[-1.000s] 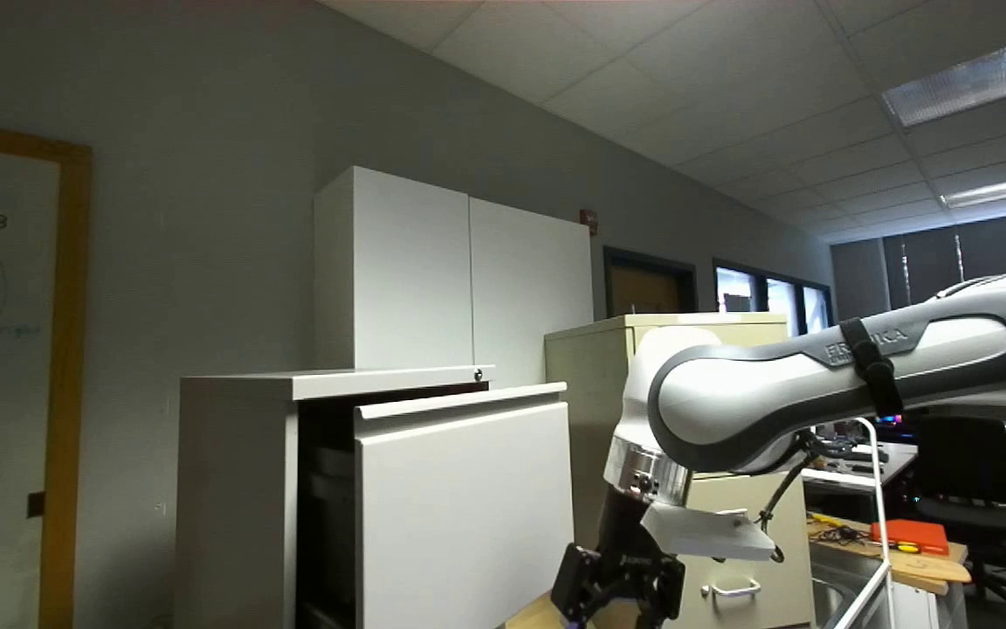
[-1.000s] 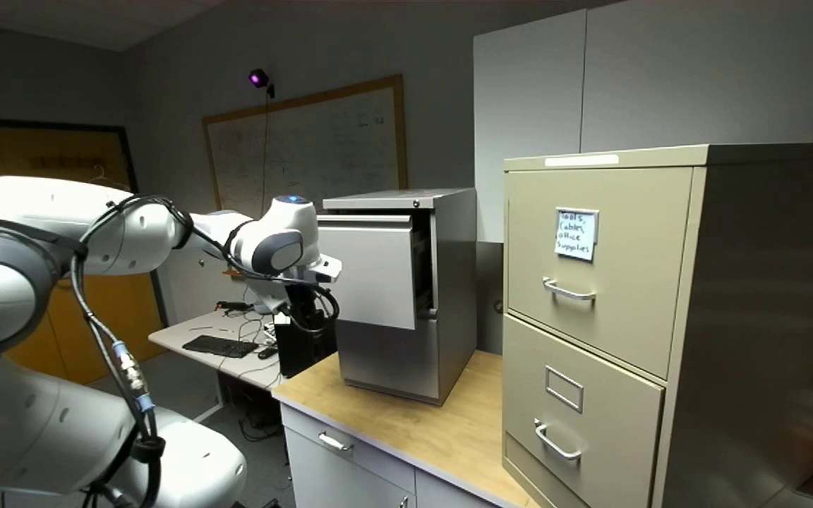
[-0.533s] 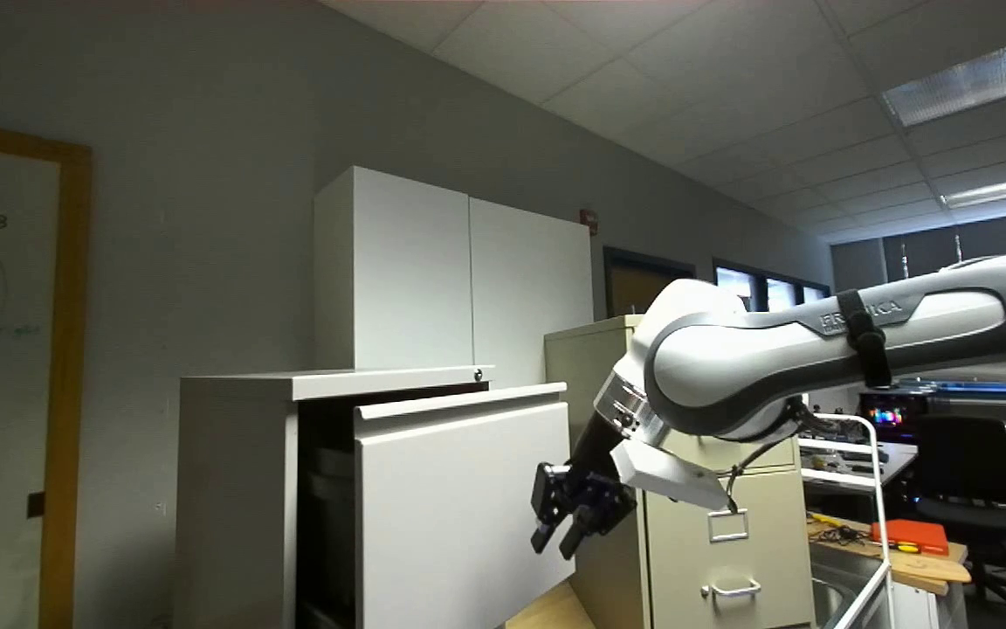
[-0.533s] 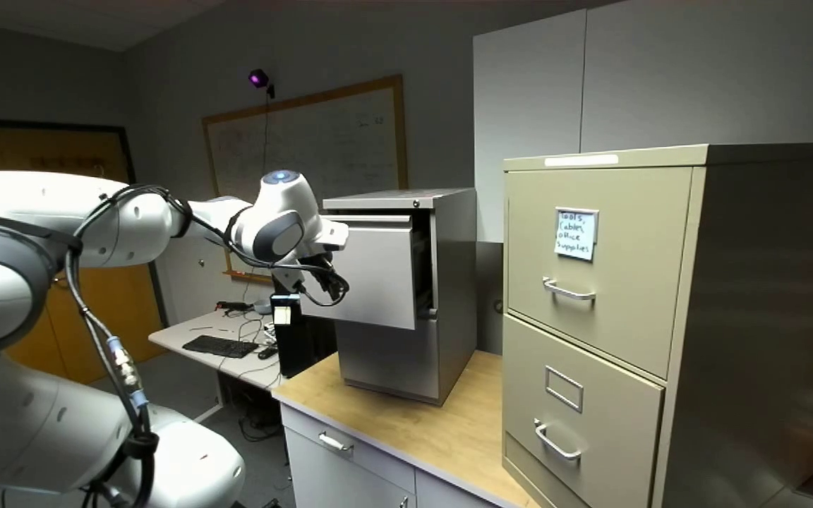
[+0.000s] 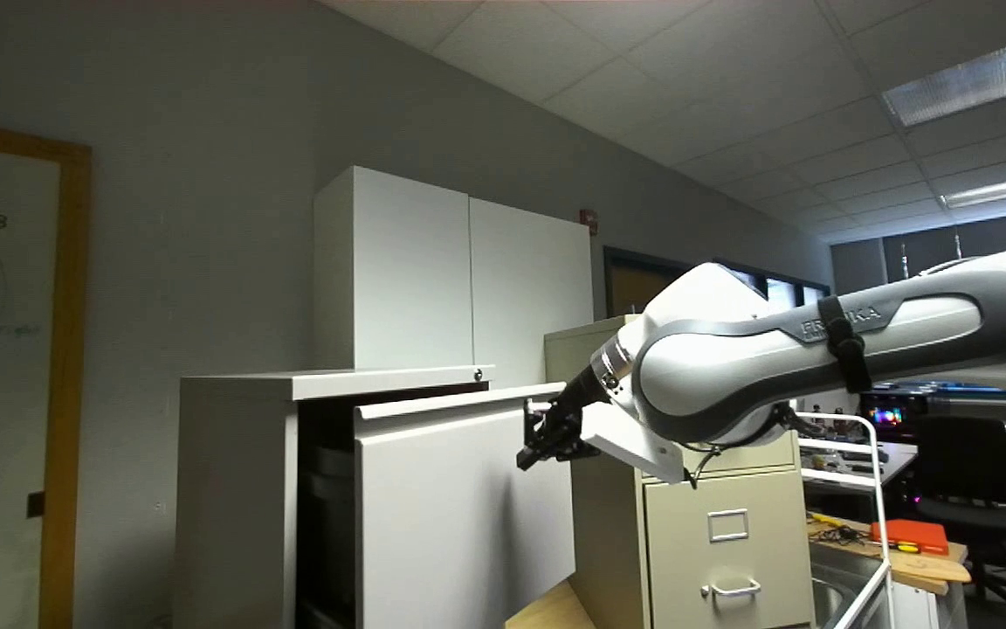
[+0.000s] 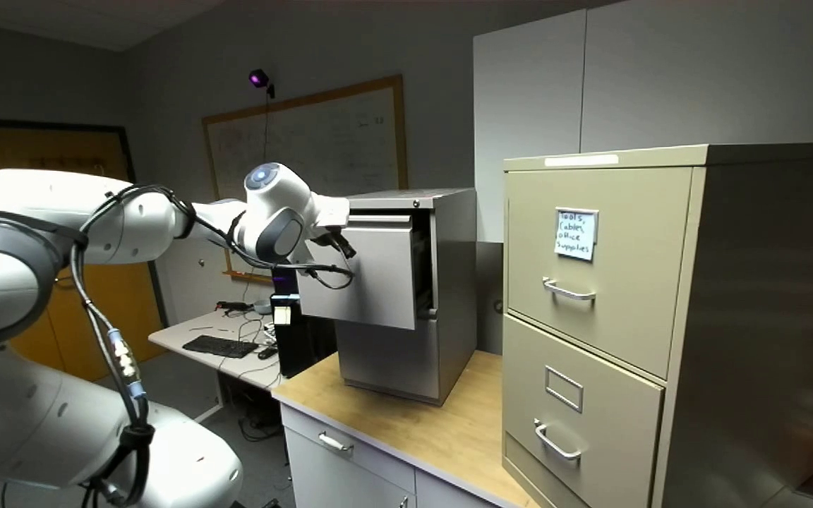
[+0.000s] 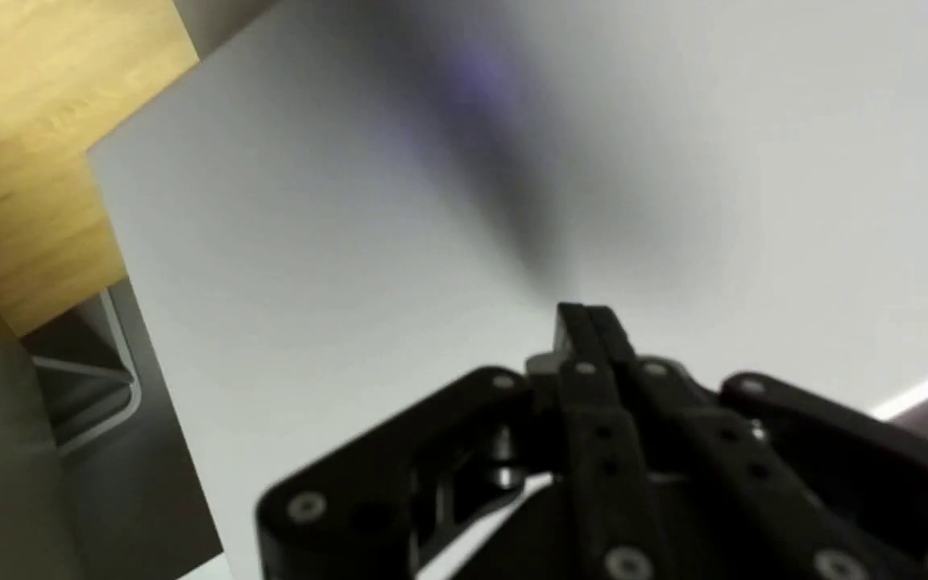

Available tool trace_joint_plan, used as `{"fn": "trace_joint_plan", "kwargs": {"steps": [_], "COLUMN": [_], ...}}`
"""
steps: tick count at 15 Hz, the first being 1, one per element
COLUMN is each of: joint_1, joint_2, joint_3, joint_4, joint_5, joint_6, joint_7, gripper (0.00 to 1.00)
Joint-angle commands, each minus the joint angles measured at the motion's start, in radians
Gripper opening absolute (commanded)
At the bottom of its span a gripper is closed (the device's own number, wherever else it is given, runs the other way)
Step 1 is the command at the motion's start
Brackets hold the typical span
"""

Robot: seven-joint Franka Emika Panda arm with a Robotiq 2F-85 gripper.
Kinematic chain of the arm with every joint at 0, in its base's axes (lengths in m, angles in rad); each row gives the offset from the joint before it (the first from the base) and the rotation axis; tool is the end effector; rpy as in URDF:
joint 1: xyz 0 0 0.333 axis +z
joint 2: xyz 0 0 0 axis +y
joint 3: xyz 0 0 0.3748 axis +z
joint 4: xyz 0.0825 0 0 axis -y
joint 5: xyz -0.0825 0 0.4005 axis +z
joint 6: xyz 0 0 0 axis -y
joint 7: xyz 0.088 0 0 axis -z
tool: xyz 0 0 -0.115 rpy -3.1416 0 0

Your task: Close the top drawer of the left cabinet

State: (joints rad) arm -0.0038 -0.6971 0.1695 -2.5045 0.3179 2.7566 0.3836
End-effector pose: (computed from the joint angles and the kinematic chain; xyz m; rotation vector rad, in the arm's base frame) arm 0.3719 0.0710 0.6591 -2.4467 0.5415 -1.1854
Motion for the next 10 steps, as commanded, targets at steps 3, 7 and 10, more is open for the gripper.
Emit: {"fn": "trace_joint_plan", "kwargs": {"steps": [3, 7, 10], "joint_1": [-0.059, -0.059, -0.017], "joint_2": [0.044, 0.116, 0.197], "joint_3": [0.078, 0.103, 0.083], "joint_4": [-0.008, -0.004, 0.023], "joint_5": [-0.006, 0.010, 0.024], "joint_6": [0.270, 0.419, 0.494], "joint_7": [0.104, 0.119, 0.099], "gripper": [0.03, 0.04, 0.04]}}
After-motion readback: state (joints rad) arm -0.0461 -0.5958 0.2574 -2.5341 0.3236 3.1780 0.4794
